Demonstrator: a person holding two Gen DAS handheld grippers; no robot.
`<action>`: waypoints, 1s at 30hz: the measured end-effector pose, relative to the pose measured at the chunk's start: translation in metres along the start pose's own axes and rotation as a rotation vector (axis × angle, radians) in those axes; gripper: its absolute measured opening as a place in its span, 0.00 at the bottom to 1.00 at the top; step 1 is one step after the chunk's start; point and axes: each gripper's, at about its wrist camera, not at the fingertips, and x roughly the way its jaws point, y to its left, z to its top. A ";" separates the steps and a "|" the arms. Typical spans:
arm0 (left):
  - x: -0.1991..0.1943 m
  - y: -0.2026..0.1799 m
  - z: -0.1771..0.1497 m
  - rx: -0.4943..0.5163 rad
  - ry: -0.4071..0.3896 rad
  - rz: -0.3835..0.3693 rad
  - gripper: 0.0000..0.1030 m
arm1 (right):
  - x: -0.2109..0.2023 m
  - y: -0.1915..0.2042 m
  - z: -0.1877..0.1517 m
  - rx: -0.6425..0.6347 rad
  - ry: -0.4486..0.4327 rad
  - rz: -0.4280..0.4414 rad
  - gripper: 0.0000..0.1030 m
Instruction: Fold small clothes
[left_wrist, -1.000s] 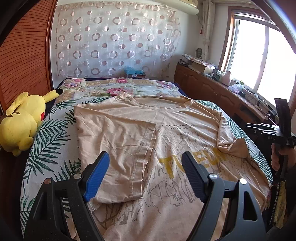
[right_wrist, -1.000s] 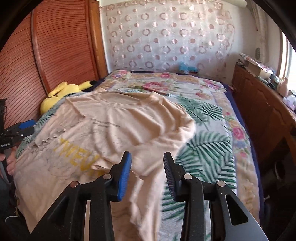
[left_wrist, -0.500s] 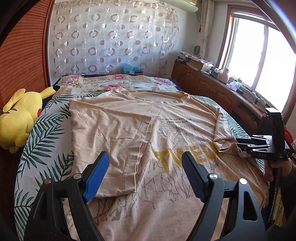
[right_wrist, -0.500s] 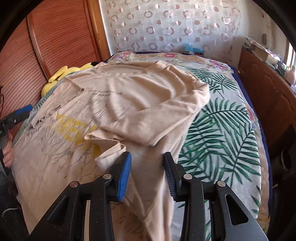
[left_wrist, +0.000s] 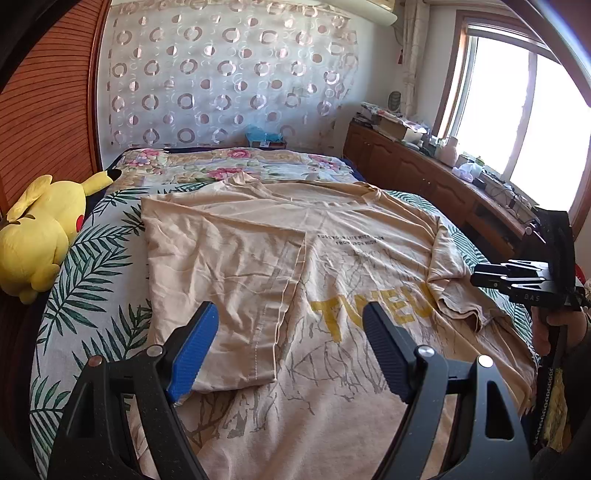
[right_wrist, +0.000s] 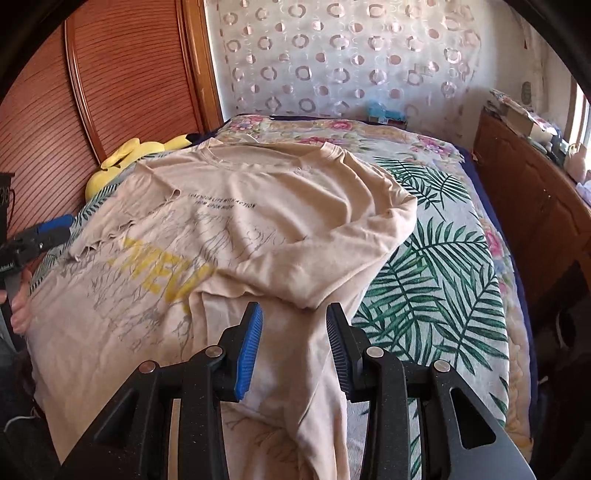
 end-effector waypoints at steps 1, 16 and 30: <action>0.000 0.000 0.000 0.000 0.001 -0.001 0.79 | 0.004 0.001 0.001 -0.002 0.011 0.003 0.36; 0.001 0.006 -0.005 -0.015 0.012 0.002 0.79 | 0.050 0.011 0.060 -0.071 0.018 -0.004 0.08; -0.001 0.012 -0.011 -0.035 0.017 0.000 0.79 | 0.051 0.010 0.076 -0.015 -0.056 0.032 0.30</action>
